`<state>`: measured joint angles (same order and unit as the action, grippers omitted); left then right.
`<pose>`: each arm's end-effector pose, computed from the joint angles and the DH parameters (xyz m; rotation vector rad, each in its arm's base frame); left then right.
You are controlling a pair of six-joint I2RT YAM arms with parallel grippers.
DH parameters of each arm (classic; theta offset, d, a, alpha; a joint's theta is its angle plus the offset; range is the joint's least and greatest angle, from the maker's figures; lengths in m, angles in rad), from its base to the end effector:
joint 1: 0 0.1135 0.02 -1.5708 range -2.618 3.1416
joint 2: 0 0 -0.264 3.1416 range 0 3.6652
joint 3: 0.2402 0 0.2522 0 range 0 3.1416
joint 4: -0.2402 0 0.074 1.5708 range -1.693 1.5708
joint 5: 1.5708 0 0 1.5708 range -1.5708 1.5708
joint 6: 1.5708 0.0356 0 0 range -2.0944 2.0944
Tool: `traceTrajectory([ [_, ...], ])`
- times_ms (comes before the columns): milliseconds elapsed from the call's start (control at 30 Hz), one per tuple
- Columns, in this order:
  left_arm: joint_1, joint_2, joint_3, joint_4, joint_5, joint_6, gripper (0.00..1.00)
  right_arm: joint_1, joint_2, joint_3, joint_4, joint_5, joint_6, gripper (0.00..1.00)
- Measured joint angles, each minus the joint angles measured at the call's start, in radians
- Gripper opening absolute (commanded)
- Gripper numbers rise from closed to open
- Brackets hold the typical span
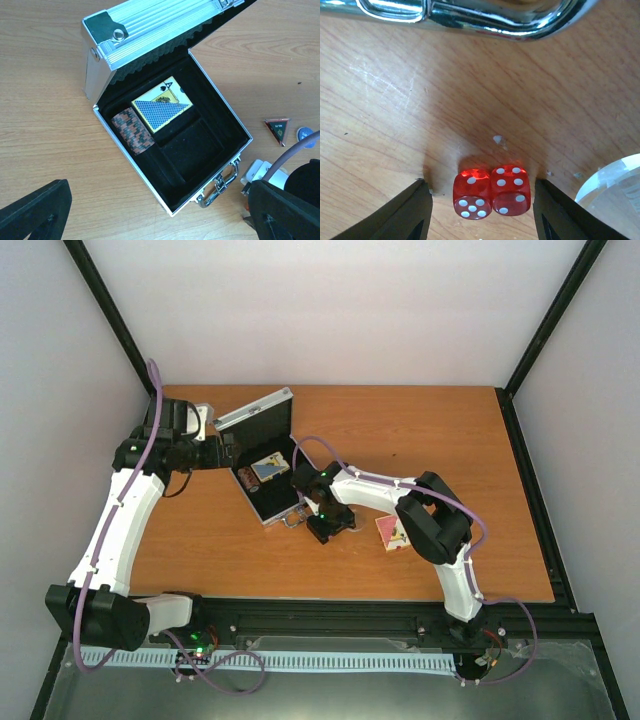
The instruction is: Pack up texas hold em set
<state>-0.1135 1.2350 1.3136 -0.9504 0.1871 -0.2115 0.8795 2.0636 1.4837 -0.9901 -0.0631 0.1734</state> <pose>0.2403 -0.0341 0.3584 -0.0364 2.4571 -0.3722 0.2423 0.2963 0.1525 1.0751 -2.9176 -0.0855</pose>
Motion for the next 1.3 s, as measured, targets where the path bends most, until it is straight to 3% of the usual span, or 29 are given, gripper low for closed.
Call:
traceTrajectory([
  [167,0.000,0.000,-0.004,0.000,0.000,0.000,1.00,0.000,0.000,0.000,0.000,0.003,0.000,0.56],
  [400,0.000,0.000,-0.004,0.000,0.000,0.000,1.00,0.000,0.002,0.002,0.000,0.015,-0.006,0.37],
  [833,0.000,-0.001,-0.013,0.000,-0.003,0.000,1.00,0.000,0.022,0.055,-0.019,0.023,-0.013,0.36],
  [1300,0.000,0.000,-0.014,0.001,-0.002,0.001,1.00,0.000,0.057,0.320,-0.108,0.037,-0.012,0.36],
])
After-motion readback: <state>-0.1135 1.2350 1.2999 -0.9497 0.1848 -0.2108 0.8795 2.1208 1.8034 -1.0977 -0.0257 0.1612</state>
